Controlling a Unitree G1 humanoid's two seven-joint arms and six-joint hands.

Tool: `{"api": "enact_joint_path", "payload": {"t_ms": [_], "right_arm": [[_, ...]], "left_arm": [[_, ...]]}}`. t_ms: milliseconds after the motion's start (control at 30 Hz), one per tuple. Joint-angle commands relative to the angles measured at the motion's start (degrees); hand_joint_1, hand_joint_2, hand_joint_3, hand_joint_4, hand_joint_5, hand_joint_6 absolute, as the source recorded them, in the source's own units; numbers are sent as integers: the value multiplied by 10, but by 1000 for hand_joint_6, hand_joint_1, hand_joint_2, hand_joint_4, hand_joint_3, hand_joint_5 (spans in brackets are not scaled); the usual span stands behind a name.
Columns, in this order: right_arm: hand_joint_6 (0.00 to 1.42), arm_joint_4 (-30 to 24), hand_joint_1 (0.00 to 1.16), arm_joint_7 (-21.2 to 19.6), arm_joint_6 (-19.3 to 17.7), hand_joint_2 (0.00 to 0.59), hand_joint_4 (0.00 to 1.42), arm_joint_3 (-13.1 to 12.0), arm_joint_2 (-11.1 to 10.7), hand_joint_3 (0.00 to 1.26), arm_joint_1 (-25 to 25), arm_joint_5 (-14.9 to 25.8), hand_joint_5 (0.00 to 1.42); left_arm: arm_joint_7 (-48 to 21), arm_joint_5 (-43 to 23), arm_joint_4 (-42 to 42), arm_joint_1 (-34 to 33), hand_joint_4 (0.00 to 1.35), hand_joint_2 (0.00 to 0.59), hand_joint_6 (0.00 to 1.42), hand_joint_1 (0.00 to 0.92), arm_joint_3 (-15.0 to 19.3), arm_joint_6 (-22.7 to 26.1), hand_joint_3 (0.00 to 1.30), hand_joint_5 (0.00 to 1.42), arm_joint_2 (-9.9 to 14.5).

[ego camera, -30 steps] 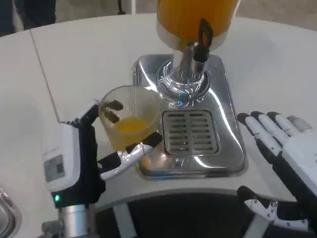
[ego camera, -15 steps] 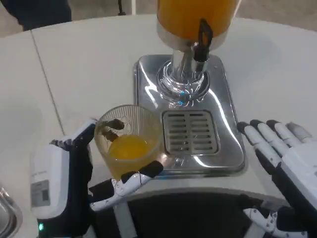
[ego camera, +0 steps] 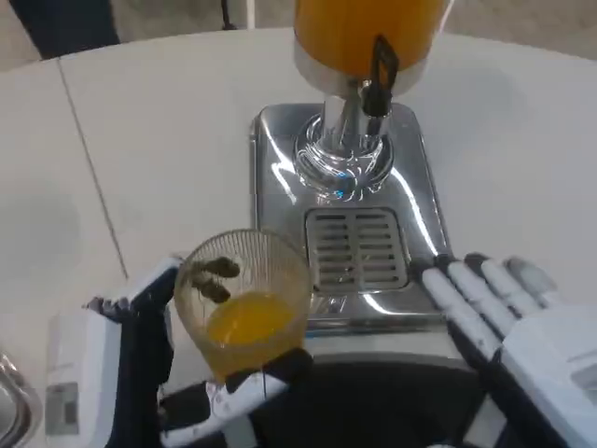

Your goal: Grasp the cup under the faucet to collect the drink, then remove the cup.

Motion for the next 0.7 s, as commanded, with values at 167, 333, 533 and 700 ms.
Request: {"api": "enact_joint_path", "payload": {"t_ms": [167, 333, 533, 700], "right_arm": [[0, -10, 415, -7, -19, 443, 0, -15, 11, 0, 21, 13, 0], [0, -4, 414, -6, -17, 446, 0, -11, 21, 0, 12, 9, 0], [3, 7, 422, -4, -24, 467, 0, -13, 14, 0, -17, 15, 0], [14, -8, 435, -11, -32, 478, 0, -4, 28, 0, 23, 5, 0]], "left_arm": [[-12, 6, -46, 42, 1230, 74, 1424, 607, 7, -28, 1129, 1424, -18], [-16, 16, -62, 64, 1230, 74, 1424, 606, 4, -32, 1129, 1424, -29], [-36, 13, -74, 76, 1230, 74, 1424, 606, 1, -37, 1129, 1424, -42], [-43, 18, -80, 80, 1230, 77, 1424, 602, 0, -40, 1129, 1424, -50]]}}
